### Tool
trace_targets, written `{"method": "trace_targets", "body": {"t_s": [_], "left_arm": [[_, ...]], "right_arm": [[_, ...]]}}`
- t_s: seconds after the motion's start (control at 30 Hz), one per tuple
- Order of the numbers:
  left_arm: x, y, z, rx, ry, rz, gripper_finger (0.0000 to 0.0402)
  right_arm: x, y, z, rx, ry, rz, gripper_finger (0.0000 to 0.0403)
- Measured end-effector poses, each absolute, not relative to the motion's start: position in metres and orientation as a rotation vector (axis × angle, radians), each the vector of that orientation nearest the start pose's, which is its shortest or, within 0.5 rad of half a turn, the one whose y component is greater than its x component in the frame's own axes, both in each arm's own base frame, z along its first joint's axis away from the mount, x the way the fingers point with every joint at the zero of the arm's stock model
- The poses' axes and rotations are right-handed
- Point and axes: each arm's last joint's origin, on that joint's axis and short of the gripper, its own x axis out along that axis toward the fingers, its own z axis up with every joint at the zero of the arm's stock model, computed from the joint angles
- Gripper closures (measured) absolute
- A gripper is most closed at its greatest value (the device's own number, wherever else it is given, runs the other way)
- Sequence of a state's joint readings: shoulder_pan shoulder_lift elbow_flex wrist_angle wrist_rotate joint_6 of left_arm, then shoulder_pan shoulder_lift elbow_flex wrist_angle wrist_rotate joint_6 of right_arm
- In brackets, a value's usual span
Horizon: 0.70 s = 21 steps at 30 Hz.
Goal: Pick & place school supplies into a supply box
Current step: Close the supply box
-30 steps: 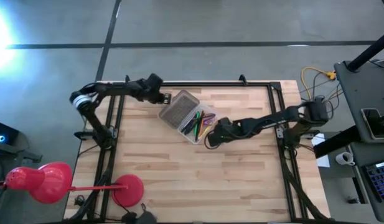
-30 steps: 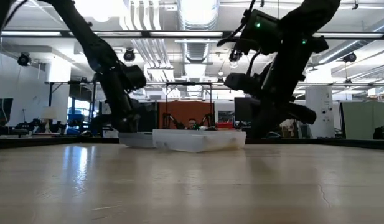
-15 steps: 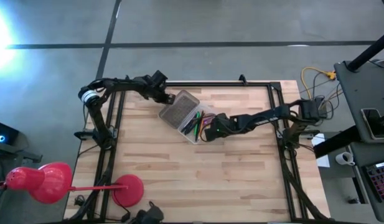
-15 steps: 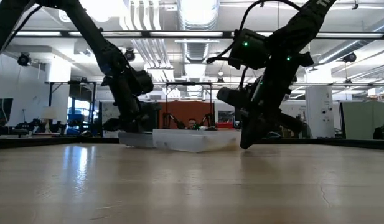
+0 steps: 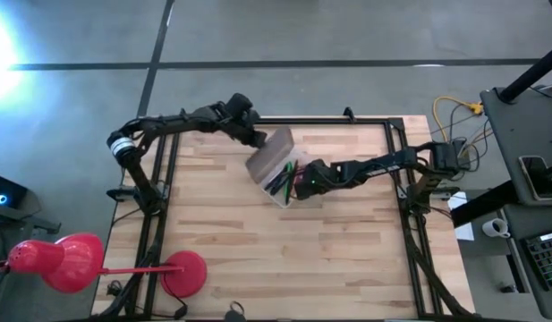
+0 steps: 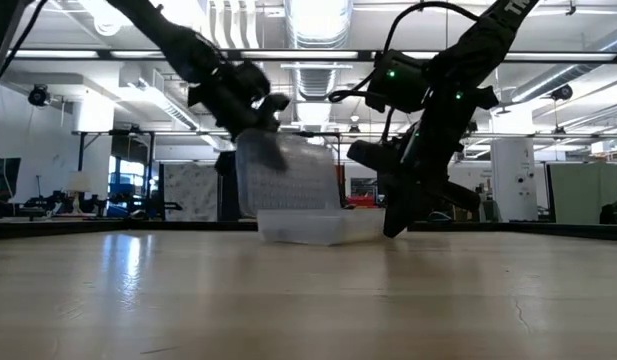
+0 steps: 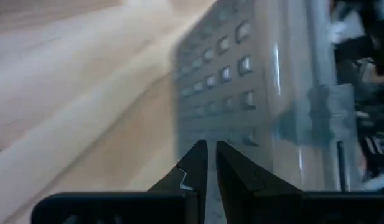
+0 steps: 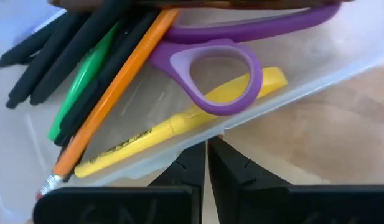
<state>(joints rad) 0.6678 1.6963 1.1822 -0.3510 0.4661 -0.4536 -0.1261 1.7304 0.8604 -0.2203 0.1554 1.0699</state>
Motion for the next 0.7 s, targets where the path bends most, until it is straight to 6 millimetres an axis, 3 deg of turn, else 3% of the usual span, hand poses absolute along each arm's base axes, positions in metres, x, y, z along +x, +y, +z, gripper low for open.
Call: {"method": "trace_targets", "body": {"t_s": [0.2,0.4,0.6,0.7], "left_arm": [[0.329,0.171,0.249,-0.795,0.664,0.282,0.0384],[0.356,0.13,0.229,-0.726,0.729,0.272,0.0384],[0.366,0.11,0.204,-0.727,0.795,0.243,0.0384],[0.375,0.107,0.198,-0.718,0.751,0.224,0.0384]], "right_arm": [[0.307,-0.043,0.134,0.874,0.857,-0.772,0.039],[0.299,-0.031,0.152,0.788,0.893,-0.702,0.039],[0.26,-0.005,0.186,0.641,1.001,-0.776,0.039],[0.252,-0.001,0.2,0.706,0.97,-0.69,0.039]]}}
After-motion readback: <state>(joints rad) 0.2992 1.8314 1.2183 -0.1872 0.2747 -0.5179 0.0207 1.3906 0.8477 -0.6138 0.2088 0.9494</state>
